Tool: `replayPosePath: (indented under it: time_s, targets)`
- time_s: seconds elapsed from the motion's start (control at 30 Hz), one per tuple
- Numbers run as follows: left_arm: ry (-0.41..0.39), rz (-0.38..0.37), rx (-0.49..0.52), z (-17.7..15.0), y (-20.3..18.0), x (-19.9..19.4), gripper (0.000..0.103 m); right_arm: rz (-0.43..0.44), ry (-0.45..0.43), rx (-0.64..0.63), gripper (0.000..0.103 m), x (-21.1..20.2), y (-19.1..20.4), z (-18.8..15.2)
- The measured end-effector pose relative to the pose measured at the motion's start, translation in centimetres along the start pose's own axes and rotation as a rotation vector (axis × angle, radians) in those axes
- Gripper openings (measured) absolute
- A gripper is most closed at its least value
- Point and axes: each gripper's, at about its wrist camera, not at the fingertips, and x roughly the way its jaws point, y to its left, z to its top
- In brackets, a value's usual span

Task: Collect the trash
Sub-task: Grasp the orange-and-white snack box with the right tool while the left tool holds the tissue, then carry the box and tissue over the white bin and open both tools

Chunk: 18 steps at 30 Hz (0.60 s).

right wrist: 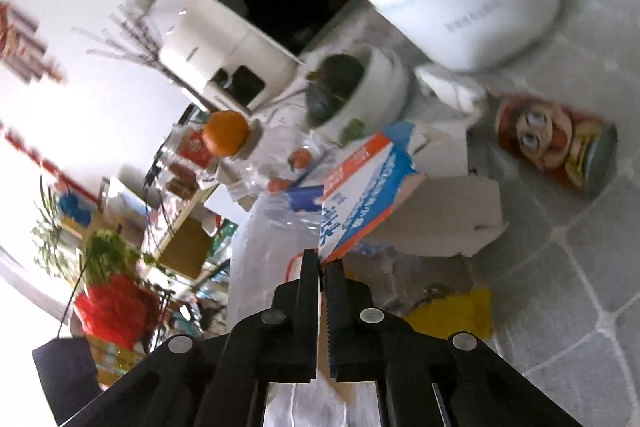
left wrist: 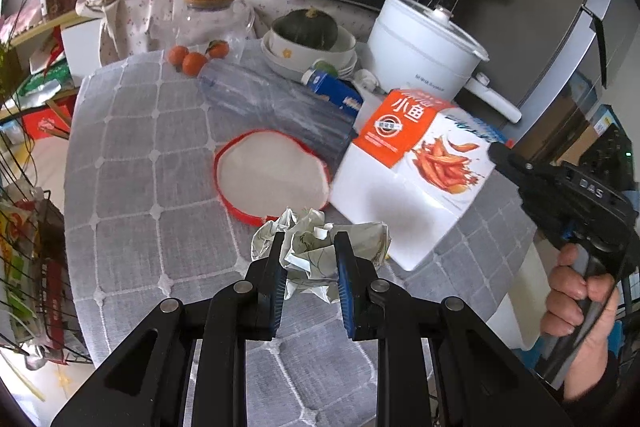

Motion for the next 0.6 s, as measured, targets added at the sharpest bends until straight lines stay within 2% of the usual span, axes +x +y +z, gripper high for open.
replayPosePath:
  time_s: [0.3,0.6]
  targets:
    - [-0.053,-0.045,0.024,0.3,-3.0,-1.5,0.024,-0.051,-0.029,-0.144,0.001,-5.1,2.7,0.4]
    - [-0.060,-0.120,0.106,0.1,-9.2,-1.2,0.024,-0.136,-0.112,-0.178,0.001,-12.7,1.6,1.3]
